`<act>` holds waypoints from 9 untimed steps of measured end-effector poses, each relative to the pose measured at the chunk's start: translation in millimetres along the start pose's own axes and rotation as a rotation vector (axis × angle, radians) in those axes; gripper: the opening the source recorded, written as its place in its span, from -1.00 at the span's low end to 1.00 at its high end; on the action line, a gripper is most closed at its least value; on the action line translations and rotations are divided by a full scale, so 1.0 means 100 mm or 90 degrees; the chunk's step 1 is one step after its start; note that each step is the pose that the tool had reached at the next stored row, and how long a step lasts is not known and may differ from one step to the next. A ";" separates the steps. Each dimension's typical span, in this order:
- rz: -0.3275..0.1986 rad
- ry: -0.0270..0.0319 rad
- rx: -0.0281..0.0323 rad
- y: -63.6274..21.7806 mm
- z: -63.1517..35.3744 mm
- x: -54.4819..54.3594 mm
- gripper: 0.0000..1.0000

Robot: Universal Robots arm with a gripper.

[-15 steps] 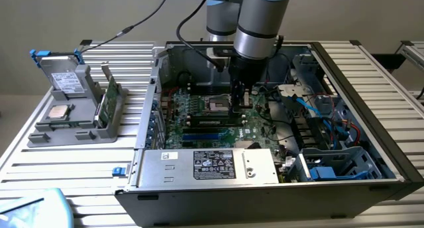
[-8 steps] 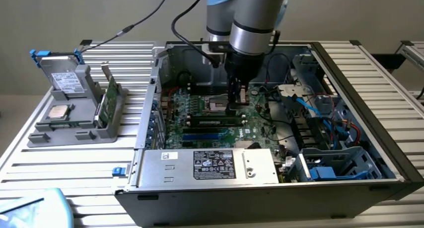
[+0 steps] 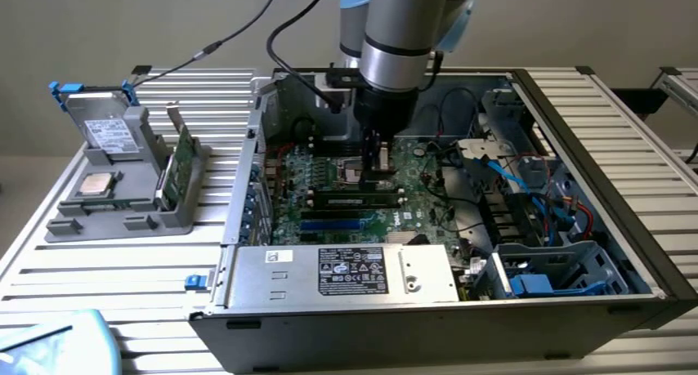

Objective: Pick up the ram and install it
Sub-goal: 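Press down the ram until it locks into place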

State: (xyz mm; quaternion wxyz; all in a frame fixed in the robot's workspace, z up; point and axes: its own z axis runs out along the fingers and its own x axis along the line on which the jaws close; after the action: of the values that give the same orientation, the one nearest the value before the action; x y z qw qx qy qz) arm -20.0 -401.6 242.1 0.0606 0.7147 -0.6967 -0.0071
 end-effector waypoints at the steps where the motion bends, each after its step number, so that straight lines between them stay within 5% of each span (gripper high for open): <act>1: 0.000 0.0000 0.0008 0.022 0.005 0.00 -0.79; 9: 0.001 -0.0001 0.0060 0.180 0.050 -0.01 -0.79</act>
State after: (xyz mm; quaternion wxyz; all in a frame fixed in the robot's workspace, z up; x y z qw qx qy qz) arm -38.4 -401.2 238.8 0.0573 0.7143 -0.6975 -0.0037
